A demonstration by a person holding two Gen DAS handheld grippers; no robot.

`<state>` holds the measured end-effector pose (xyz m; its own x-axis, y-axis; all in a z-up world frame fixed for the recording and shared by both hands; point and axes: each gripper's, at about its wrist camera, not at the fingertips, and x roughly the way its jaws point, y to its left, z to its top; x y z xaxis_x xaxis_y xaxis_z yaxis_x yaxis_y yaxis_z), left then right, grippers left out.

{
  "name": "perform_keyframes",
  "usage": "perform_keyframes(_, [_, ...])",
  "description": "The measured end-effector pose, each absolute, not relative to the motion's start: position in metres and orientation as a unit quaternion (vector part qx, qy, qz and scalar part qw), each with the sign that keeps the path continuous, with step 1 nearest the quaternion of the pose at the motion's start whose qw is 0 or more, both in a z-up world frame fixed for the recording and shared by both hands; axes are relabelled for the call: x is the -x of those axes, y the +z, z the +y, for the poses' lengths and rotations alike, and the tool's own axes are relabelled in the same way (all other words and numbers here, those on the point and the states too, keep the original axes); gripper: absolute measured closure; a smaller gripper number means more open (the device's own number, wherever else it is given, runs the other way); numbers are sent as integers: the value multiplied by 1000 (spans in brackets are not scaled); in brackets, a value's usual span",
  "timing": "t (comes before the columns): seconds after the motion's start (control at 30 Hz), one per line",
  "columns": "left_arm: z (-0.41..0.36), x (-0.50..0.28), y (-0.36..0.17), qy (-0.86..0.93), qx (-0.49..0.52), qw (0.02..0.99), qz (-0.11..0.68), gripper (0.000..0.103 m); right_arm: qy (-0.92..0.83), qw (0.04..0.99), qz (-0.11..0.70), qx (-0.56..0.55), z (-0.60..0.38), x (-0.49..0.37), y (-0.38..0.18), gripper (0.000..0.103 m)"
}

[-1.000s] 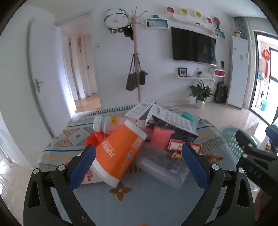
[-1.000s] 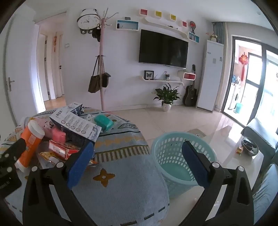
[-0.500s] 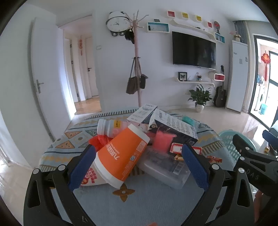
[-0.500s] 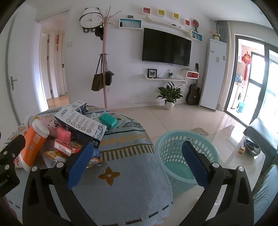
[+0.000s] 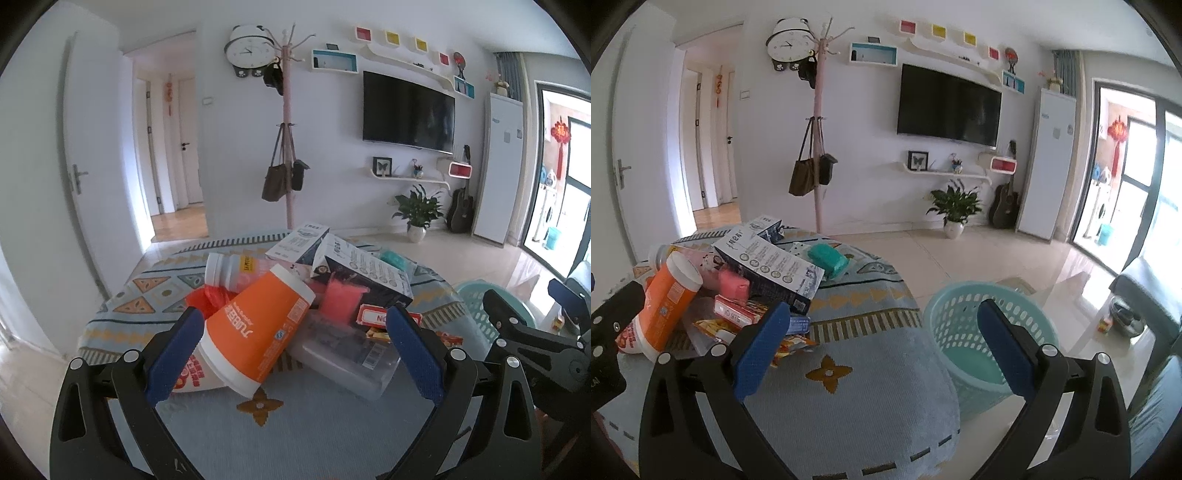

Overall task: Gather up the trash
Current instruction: 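Move both grippers toward the pile of trash on the table, then grasp the red-and-white paper cup with the left gripper while the right gripper grasps the red card box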

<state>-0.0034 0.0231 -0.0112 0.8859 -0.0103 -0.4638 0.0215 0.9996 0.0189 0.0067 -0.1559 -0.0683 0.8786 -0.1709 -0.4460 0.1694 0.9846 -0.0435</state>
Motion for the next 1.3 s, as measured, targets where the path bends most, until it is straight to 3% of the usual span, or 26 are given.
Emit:
perform_keyframes(0.17, [27,6,-11,-13,-6,971,238,7,-86,970,229,-3,-155,-5,-68,7])
perform_keyframes(0.43, [46,6,-13,-8,21,969,248,7,-79,970,230,-10,-158,-5,-68,18])
perform_keyframes(0.83, [52,4,-15,-17,22,967,252,7,-69,970,233,-5,-151,-4,-68,19])
perform_keyframes(1.0, [56,3,-18,-24,32,965,260,7,-61,968,242,-5,-149,-5,-68,27])
perform_keyframes(1.3, [74,4,-22,-22,44,962,267,7,-52,968,244,1,-144,-3,-68,30])
